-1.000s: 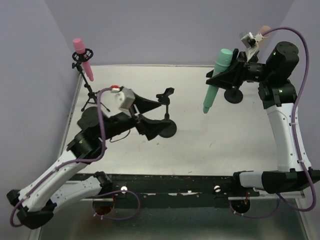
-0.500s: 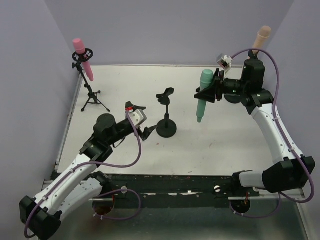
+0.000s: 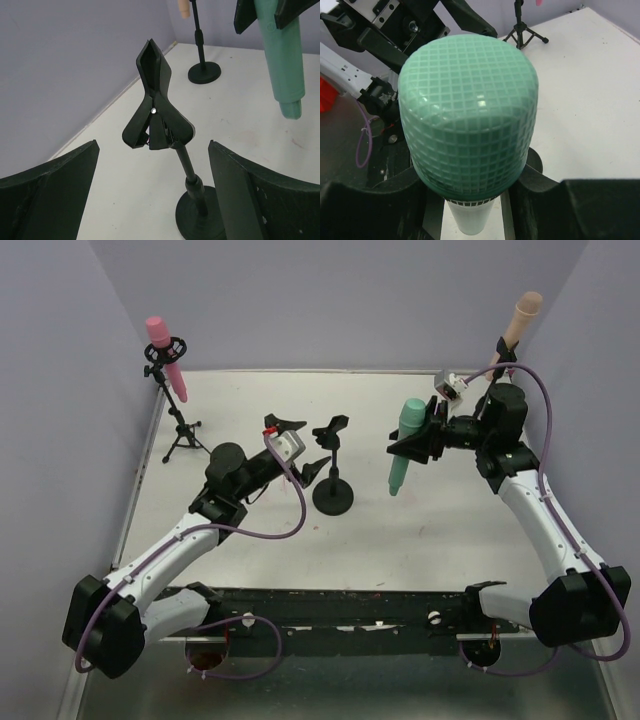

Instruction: Attach the microphones to the stand

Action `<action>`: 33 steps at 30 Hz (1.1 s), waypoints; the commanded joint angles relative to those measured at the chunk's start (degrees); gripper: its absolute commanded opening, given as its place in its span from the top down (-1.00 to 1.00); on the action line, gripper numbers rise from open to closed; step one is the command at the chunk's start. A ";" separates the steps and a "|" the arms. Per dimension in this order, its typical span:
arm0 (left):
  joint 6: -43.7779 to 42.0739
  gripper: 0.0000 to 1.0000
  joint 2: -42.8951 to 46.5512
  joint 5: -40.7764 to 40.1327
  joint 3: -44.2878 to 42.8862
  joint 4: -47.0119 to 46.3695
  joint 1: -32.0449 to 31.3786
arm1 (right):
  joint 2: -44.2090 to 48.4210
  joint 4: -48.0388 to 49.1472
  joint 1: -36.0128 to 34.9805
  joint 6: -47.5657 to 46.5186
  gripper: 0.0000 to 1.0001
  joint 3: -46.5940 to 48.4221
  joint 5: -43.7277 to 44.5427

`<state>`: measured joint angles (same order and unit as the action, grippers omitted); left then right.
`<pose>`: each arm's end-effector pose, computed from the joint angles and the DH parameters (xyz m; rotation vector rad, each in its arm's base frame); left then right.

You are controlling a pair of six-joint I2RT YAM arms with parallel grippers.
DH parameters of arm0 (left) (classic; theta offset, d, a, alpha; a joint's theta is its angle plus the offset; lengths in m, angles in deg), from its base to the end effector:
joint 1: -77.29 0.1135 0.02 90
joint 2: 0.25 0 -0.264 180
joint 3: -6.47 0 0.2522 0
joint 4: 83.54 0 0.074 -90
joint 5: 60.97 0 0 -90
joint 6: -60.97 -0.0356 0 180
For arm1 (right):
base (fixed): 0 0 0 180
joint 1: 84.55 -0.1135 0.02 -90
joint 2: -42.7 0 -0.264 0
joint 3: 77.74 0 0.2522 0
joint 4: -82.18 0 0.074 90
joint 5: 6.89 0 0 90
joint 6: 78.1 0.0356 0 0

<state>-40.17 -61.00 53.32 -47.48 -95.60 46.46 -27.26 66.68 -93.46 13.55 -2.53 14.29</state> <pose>0.2050 -0.1394 0.3237 0.8530 1.2524 -0.5892 0.2578 0.0740 0.3691 -0.9770 1.4812 1.1688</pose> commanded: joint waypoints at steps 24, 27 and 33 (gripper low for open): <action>8.50 -0.42 -7.71 8.14 -1.39 -14.87 0.16 | 0.08 5.60 -0.15 2.22 0.56 -1.42 -2.81; 8.50 -0.25 -7.89 8.22 -1.74 -14.26 0.16 | -0.01 5.60 -0.06 2.30 0.56 -1.42 -2.81; 7.71 0.53 -7.54 8.49 -2.53 -11.62 0.24 | -0.10 5.52 -0.06 2.30 0.56 -1.51 -2.99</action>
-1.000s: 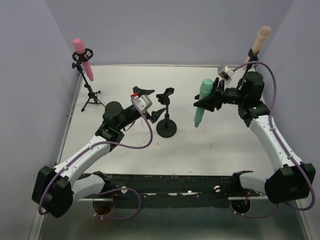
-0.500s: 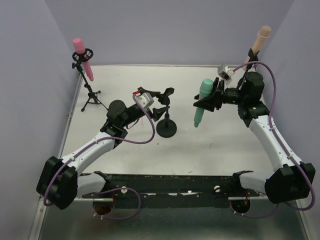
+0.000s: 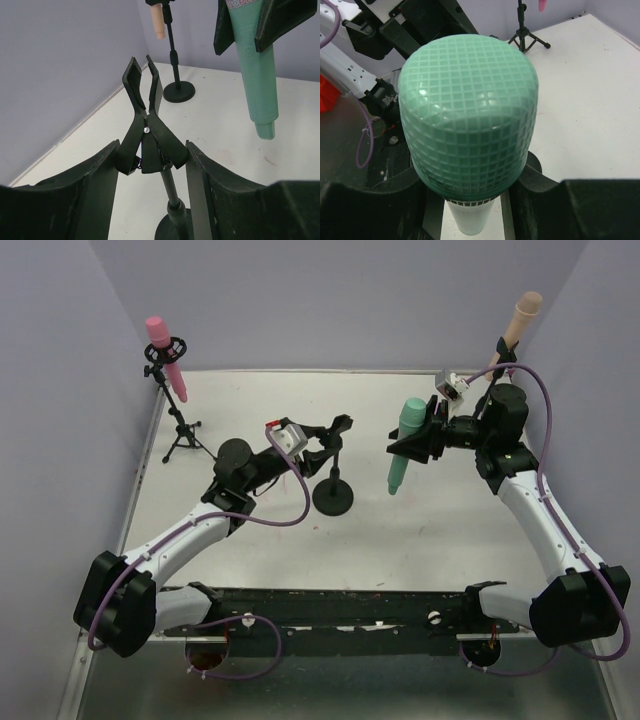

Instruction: Attach the microphones to the stand

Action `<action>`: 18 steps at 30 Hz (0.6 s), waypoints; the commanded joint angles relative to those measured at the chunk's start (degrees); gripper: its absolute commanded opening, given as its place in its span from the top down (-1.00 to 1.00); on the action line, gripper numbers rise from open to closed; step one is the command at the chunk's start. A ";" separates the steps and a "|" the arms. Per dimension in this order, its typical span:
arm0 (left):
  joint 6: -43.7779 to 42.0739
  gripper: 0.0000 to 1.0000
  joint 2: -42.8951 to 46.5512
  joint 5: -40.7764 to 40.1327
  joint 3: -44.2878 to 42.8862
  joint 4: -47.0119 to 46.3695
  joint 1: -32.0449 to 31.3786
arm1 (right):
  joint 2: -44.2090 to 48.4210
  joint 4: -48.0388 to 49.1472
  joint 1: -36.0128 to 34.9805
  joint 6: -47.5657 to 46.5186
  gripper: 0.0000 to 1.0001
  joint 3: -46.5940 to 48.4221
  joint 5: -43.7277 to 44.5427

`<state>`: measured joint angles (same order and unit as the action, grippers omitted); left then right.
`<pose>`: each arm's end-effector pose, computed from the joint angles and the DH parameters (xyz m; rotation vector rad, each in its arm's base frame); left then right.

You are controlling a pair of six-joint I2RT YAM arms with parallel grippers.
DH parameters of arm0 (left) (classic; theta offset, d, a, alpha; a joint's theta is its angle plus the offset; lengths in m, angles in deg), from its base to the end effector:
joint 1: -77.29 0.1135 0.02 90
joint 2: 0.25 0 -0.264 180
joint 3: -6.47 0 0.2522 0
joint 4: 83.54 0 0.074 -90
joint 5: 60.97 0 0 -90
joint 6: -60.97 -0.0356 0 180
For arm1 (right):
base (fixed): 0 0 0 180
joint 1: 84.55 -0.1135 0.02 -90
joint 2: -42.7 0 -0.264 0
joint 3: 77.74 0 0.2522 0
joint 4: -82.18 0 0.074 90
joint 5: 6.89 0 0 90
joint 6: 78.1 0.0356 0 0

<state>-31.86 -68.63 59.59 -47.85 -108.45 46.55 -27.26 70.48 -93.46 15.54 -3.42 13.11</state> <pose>0.2229 -0.1536 0.3174 0.8347 1.1887 -0.7680 0.2581 0.0743 0.3697 -0.9875 1.4498 1.1832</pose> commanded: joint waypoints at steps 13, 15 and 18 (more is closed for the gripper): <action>2.04 -0.12 2.90 3.97 -2.69 6.77 1.12 | -0.53 -0.04 -0.06 -1.62 0.56 0.00 -1.37; 2.56 -0.53 2.99 2.84 -2.60 7.04 1.21 | -0.71 -0.04 -0.06 -1.53 0.56 -0.09 -1.46; 2.57 -0.95 3.08 1.52 -2.60 6.95 1.12 | -0.89 -0.04 0.03 -1.44 0.56 -0.09 -1.46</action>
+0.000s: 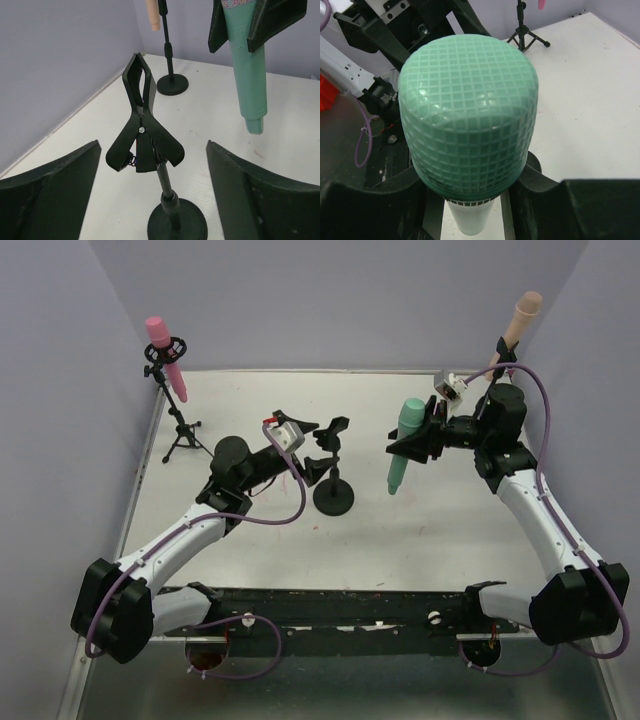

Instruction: Attach the microphones to the stand

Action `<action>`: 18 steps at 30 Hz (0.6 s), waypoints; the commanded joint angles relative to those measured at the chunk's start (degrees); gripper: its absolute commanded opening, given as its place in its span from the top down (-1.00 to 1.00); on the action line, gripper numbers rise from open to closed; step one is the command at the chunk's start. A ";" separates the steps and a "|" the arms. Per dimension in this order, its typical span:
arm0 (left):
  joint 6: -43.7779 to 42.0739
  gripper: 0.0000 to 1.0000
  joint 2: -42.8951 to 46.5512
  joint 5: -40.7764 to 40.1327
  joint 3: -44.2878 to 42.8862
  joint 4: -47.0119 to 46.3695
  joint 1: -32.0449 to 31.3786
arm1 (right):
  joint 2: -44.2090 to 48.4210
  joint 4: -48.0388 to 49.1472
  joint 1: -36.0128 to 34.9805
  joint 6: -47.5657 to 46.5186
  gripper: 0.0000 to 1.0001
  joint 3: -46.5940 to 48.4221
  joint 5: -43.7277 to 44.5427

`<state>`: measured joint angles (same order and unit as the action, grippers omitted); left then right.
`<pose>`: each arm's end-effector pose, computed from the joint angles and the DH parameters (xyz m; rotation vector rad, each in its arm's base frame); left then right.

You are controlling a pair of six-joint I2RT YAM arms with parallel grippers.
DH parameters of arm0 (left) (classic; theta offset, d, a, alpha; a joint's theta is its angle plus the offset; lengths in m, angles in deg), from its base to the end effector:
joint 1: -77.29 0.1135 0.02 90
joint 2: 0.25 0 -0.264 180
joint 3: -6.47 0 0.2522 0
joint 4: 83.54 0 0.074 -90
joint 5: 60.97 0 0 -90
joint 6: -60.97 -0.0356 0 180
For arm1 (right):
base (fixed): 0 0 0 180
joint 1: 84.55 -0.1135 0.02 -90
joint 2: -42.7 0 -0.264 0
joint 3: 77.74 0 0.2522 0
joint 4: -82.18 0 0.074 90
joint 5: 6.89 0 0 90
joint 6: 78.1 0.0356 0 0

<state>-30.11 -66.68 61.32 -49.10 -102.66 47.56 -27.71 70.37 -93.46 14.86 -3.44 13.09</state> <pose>0.2208 -0.1480 0.3229 0.8369 1.2454 -0.8060 0.2600 0.0746 0.3675 -0.9916 1.4510 1.1805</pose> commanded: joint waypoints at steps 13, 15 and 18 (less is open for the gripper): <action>-0.59 -0.85 -0.89 -1.01 -4.17 2.65 0.56 | -1.13 0.07 -0.06 -0.85 0.56 -0.24 -1.88; -0.85 -0.59 -1.15 -0.30 -4.69 3.70 0.56 | -1.04 0.07 -0.06 -0.77 0.56 -0.24 -1.88; -1.20 -0.42 -1.51 0.75 -5.05 5.11 0.56 | -0.96 0.07 0.03 -0.85 0.56 -0.24 -1.96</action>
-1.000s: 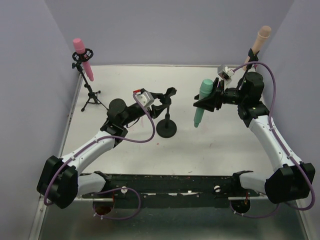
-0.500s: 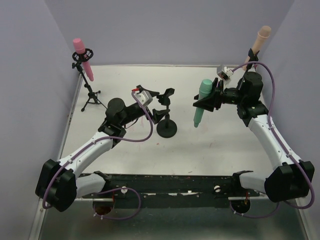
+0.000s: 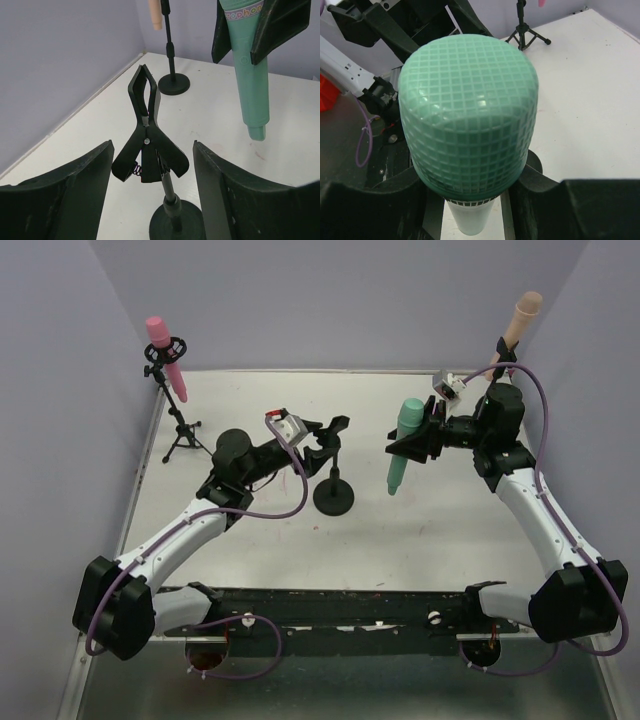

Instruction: Attach the microphones to the stand

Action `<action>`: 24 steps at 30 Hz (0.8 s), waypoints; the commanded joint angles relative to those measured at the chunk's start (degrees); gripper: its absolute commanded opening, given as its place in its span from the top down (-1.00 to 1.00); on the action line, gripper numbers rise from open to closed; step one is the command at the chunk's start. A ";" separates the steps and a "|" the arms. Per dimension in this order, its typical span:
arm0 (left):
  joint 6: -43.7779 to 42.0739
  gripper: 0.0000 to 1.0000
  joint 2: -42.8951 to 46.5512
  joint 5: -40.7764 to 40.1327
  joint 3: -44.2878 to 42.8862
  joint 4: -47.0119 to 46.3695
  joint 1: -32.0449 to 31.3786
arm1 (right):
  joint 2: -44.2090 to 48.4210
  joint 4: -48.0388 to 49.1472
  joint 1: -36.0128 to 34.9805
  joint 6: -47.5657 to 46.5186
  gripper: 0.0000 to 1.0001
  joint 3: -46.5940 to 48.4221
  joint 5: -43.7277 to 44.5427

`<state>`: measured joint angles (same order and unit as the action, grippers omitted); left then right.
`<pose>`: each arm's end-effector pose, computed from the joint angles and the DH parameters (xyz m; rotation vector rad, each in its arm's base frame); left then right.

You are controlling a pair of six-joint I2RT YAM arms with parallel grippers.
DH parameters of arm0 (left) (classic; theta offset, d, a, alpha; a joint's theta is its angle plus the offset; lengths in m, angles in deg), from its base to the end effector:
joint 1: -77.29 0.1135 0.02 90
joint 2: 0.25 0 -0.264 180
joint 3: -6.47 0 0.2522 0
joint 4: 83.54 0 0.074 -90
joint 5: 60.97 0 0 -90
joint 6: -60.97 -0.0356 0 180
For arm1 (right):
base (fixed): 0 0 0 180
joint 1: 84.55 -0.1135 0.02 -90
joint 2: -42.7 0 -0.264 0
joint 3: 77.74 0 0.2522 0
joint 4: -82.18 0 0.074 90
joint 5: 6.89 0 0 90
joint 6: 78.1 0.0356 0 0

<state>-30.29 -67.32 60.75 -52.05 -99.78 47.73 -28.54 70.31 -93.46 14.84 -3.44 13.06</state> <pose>0.2255 -0.1494 0.3331 0.8301 1.2581 -0.7958 0.2636 0.0752 0.3637 -0.9867 1.4643 1.1891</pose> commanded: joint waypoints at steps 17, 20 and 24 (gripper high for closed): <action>0.82 -0.79 -1.05 0.18 -2.97 3.19 0.47 | -0.39 0.13 -0.06 -0.57 0.55 -0.24 -2.29; 0.73 -0.50 -1.31 0.00 -3.50 4.07 0.47 | -0.39 0.13 -0.06 -0.65 0.55 -0.24 -2.21; 0.47 0.27 -1.31 0.62 -3.94 5.12 0.56 | -0.56 0.04 -0.06 -0.65 0.55 -0.06 -2.38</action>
<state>-29.70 -68.32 60.79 -54.32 -96.08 47.97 -28.61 70.29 -93.46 14.86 -3.44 12.58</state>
